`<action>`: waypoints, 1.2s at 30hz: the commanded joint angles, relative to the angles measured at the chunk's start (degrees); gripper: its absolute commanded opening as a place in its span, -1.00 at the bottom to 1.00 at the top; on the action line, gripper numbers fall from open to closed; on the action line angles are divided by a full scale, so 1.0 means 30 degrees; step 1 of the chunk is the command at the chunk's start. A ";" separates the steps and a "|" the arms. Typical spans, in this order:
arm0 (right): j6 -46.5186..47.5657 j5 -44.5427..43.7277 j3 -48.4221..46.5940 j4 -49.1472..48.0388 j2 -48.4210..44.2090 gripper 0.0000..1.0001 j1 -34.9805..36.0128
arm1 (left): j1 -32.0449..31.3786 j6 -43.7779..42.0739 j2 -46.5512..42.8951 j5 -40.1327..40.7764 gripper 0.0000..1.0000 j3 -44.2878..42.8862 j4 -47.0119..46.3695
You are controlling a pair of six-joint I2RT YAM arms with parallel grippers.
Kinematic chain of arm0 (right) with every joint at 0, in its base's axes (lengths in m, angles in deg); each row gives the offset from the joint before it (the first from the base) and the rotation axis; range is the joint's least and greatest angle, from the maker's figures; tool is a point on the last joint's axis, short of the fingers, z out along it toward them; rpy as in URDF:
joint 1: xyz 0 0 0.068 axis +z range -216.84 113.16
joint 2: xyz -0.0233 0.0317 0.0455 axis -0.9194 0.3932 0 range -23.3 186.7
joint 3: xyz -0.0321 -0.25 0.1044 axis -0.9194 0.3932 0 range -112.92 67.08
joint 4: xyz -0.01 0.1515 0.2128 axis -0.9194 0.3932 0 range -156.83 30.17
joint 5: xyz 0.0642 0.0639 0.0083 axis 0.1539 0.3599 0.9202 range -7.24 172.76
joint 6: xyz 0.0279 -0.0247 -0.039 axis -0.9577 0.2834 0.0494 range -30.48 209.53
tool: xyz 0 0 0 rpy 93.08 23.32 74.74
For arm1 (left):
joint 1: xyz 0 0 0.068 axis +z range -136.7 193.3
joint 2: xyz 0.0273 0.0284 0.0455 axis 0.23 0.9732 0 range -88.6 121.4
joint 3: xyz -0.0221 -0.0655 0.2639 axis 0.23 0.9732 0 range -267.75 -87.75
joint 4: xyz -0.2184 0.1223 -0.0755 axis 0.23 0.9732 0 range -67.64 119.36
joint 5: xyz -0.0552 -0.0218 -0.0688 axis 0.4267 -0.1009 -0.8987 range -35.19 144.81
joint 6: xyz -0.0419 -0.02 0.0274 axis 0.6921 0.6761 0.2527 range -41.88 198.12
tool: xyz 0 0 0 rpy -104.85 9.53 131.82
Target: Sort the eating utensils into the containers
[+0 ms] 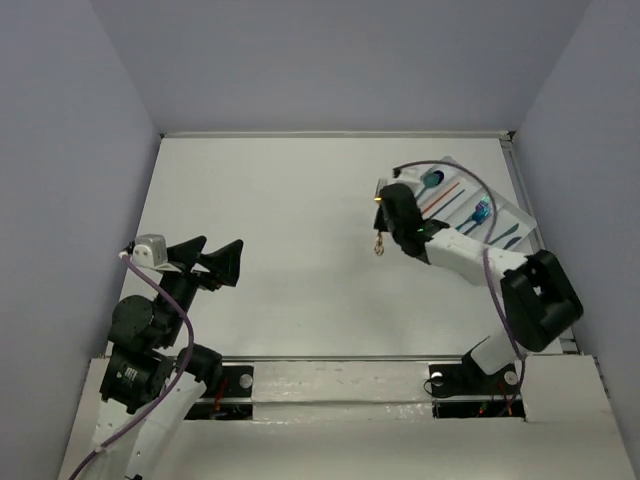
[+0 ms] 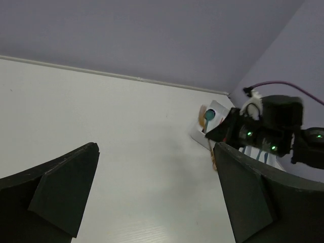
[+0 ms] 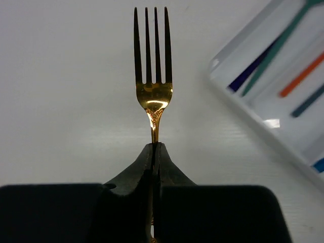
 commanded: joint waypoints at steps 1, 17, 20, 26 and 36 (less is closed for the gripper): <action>-0.1294 -0.0504 0.2314 -0.3997 -0.4430 -1.00 -0.4145 | 0.0133 -0.0188 -0.0341 -0.0102 0.98 0.0059 -0.1000; -0.3902 -0.0268 0.2962 -0.5493 -0.3558 -1.00 -1.3701 | -0.0043 -0.0217 -0.0575 0.0044 0.98 0.0030 -0.0912; -0.4195 0.0112 0.3167 -0.5757 -0.3089 -1.00 -1.4171 | -0.0219 -0.0217 -0.0575 0.0073 0.98 0.0030 -0.0912; -0.4985 0.0666 0.3606 -0.5640 -0.2006 -0.86 -1.4873 | -0.0219 -0.0217 -0.0575 0.0015 0.98 0.0059 -0.0941; -0.4842 0.2045 0.3431 -0.5230 -0.2295 -0.08 -1.5051 | -0.0219 -0.0217 -0.0341 -0.0015 0.98 0.0059 -0.0971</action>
